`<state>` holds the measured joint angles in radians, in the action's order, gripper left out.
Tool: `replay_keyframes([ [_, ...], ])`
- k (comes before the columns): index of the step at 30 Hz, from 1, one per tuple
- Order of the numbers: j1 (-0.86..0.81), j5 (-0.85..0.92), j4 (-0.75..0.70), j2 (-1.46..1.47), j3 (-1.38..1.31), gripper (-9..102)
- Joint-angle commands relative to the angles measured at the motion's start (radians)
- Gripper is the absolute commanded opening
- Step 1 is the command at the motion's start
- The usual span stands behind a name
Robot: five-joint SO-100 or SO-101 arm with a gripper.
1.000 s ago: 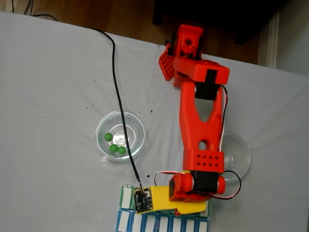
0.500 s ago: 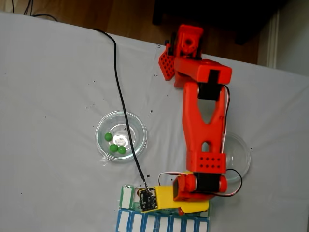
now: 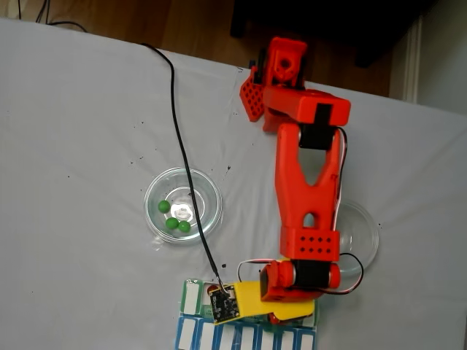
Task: Sort medicines into box.
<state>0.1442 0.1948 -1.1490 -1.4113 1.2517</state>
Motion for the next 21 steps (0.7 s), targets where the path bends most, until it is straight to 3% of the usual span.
replay_keyframes([
  [1,0.023,0.028,-0.060,-0.094,-0.098,22],
  [15,0.028,0.014,-0.031,-0.046,-0.089,18],
  [19,0.032,0.051,0.084,-0.041,-0.049,5],
  [21,0.034,0.066,0.043,-0.040,-0.077,1],
])
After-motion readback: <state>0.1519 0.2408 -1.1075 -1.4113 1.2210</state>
